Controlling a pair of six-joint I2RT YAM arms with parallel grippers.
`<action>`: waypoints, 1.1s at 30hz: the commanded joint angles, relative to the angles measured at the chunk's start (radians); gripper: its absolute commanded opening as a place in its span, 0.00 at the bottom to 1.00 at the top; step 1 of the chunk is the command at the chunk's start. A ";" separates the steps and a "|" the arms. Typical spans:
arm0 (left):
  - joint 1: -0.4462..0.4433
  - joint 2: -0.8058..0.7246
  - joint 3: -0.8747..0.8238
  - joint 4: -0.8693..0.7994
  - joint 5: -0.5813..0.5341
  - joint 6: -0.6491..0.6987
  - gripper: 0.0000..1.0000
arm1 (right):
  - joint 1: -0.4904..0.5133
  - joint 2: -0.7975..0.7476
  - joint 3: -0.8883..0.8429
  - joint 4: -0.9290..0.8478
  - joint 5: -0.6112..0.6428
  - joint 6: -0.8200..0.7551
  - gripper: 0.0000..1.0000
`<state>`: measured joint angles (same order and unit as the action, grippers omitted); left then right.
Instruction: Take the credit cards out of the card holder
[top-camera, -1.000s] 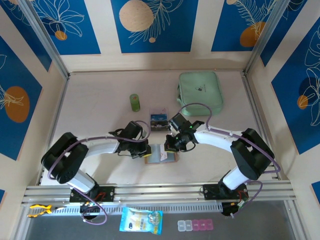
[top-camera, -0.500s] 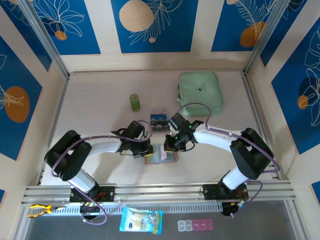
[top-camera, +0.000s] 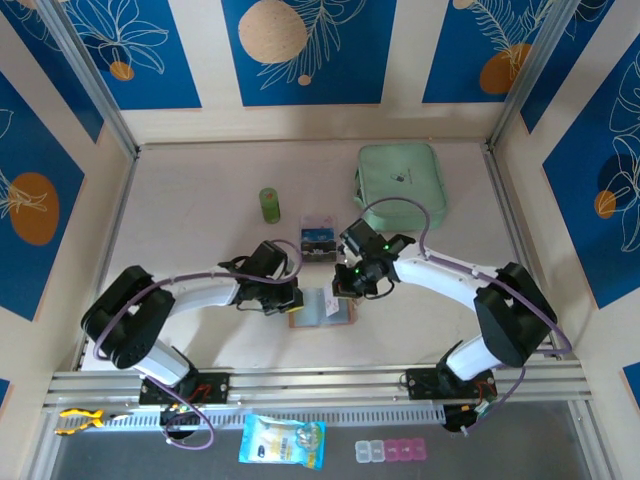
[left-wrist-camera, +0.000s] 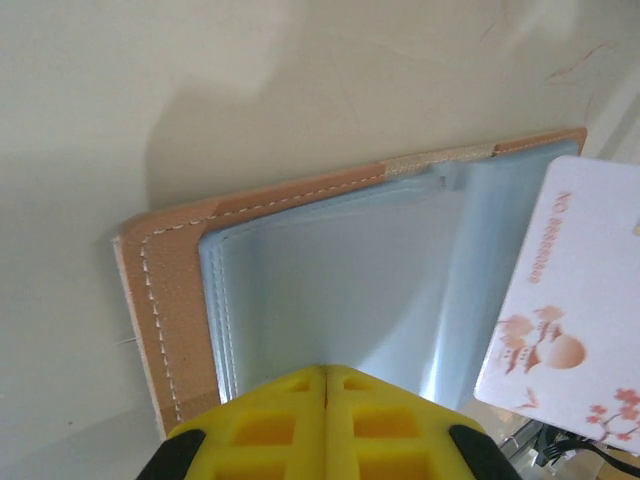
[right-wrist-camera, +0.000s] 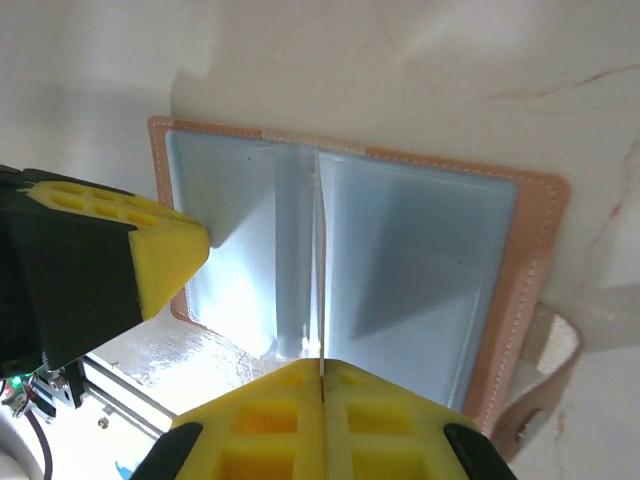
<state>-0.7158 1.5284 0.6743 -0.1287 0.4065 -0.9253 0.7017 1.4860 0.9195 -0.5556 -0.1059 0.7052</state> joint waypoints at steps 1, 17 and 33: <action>0.007 -0.022 -0.014 -0.040 -0.021 0.024 0.00 | -0.028 -0.034 0.040 -0.068 0.005 -0.071 0.01; 0.047 -0.151 -0.053 -0.102 -0.054 0.036 0.03 | -0.149 0.126 0.394 -0.282 -0.009 -0.846 0.00; 0.153 -0.353 -0.154 -0.194 -0.081 0.045 0.06 | -0.170 0.501 0.967 -0.555 0.115 -1.531 0.00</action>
<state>-0.5842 1.2045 0.5392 -0.2726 0.3389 -0.9062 0.5385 1.9354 1.8046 -1.0126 -0.0074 -0.6983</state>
